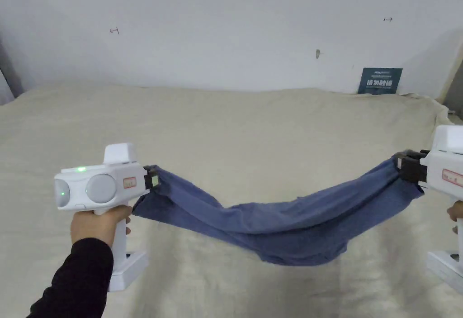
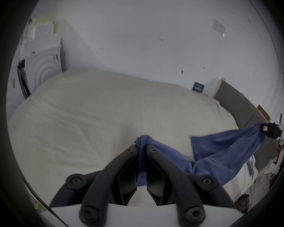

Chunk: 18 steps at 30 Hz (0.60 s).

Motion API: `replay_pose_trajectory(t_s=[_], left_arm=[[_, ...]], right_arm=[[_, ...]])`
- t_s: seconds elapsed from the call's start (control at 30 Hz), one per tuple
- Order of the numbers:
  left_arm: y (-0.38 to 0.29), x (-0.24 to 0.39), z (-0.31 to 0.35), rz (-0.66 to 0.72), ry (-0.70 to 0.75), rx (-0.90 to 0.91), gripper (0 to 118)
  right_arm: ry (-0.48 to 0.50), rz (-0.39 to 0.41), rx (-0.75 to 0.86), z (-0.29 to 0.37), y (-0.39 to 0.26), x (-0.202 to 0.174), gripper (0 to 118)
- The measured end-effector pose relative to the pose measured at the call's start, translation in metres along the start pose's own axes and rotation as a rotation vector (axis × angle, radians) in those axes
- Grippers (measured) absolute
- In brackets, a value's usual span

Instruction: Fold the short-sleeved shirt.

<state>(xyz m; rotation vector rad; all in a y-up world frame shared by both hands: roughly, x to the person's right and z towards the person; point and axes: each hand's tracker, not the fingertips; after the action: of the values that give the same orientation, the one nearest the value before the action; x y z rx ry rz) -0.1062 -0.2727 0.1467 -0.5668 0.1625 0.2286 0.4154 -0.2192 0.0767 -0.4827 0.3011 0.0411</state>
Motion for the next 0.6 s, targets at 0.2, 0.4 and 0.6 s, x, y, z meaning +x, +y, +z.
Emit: replay_pose_trajectory(t_s=[0.2, 0.4, 0.6], left_arm=[[0.083, -0.005, 0.023, -0.028, 0.059, 0.128, 7], [0.153, 0.002, 0.029, -0.053, 0.094, 0.223, 7], [0.199, 0.012, 0.013, -0.105, 0.119, 0.267, 7]], right_arm=[[-0.039, -0.005, 0.089, -0.004, 0.062, 0.006, 10], [-0.081, 0.041, 0.175, -0.018, 0.110, -0.004, 9], [-0.118, 0.071, 0.233, -0.042, 0.144, -0.012, 10]])
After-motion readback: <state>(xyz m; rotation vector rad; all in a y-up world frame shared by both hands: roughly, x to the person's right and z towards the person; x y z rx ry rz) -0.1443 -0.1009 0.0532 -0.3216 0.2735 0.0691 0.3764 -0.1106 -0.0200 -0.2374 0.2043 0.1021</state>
